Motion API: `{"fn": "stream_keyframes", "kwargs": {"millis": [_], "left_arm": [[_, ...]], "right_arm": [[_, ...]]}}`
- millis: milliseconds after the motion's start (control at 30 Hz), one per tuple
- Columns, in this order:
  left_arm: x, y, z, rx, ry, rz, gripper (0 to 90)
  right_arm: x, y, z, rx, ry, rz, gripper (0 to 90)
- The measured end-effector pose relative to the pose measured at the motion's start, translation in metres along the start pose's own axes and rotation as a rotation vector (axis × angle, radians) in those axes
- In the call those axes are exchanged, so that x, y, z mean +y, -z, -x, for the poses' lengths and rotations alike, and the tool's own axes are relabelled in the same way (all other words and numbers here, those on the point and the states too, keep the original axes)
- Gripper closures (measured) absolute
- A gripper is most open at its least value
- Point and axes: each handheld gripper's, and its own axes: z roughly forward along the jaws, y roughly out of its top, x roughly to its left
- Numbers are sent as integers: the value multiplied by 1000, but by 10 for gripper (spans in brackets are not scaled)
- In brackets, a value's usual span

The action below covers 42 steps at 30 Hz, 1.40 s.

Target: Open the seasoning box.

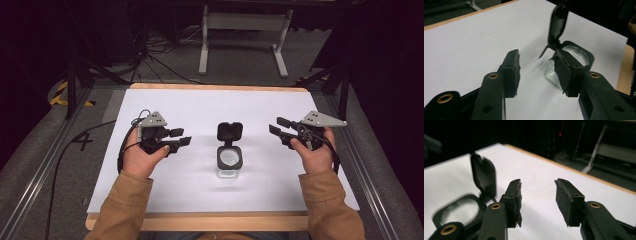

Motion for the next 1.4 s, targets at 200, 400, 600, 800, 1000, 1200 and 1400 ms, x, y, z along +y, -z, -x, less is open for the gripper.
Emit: {"fn": "stream_keyframes", "kwargs": {"millis": [200,400,600,800,1000,1200,1400], "left_arm": [[-9,-2,-23,63,23,-87,488],[-20,-7,-39,70,59,-167,444],[-34,-20,-55,90,73,-277,420],[-46,-32,-61,105,92,-348,395],[-51,-43,-61,99,76,-412,372],[-56,-54,-56,37,51,-461,338],[-54,-56,-51,23,29,-468,328]], "right_arm": [[-15,0,24,-50,35,-171,530],[-31,-6,43,-40,17,-235,515],[-48,-19,54,-15,-17,-277,525],[-62,-25,63,4,-43,-335,520],[-79,-40,65,36,-27,-369,548],[-88,-53,59,109,-12,-390,548],[-91,-62,49,169,4,-391,548]]}}
